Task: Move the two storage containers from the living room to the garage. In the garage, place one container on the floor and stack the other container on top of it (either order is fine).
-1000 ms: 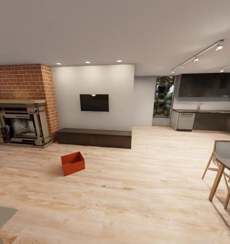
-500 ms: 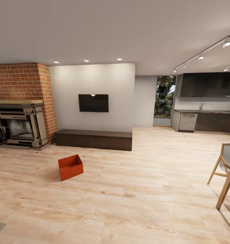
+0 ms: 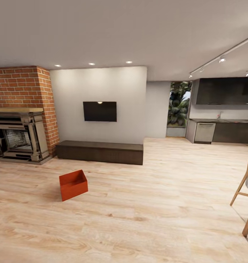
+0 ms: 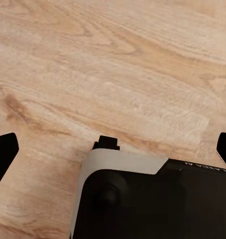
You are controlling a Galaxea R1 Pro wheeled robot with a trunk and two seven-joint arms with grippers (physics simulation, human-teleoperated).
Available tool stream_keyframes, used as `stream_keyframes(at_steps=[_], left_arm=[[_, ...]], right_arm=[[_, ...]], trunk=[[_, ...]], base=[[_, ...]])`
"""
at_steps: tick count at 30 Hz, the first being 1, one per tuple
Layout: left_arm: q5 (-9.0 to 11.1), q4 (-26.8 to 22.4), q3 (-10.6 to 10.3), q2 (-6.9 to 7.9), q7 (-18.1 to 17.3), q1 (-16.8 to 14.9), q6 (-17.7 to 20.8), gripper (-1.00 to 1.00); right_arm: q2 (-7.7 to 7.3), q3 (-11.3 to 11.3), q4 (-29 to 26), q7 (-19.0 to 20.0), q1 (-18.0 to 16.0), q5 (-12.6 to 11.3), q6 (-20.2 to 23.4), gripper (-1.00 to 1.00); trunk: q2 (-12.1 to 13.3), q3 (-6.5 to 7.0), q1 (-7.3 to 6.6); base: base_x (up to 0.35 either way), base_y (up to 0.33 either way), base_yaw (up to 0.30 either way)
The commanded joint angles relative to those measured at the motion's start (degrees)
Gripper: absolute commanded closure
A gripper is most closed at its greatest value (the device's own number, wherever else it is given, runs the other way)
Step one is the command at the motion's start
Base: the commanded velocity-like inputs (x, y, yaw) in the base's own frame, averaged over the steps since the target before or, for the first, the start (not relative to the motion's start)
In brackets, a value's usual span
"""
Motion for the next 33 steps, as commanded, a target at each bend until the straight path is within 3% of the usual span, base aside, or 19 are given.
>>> stream_keyframes(at_steps=[1,33], left_arm=[[0.43,0.00,-0.50,-0.01,0.15,-0.04,-0.12,-1.00],[0.47,-0.02,-0.50,-0.01,0.15,-0.04,-0.03,-1.00]], right_arm=[[0.00,0.19,0.15,-0.13,-0.08,0.37,-0.24,-1.00],[-0.03,0.22,0.15,-0.13,-0.08,0.39,-0.24,-1.00]], trunk=[[-0.06,-0.09,0.05],[-0.06,-0.09,0.05]], base=[[0.324,0.000,0.161],[0.324,0.000,0.260]])
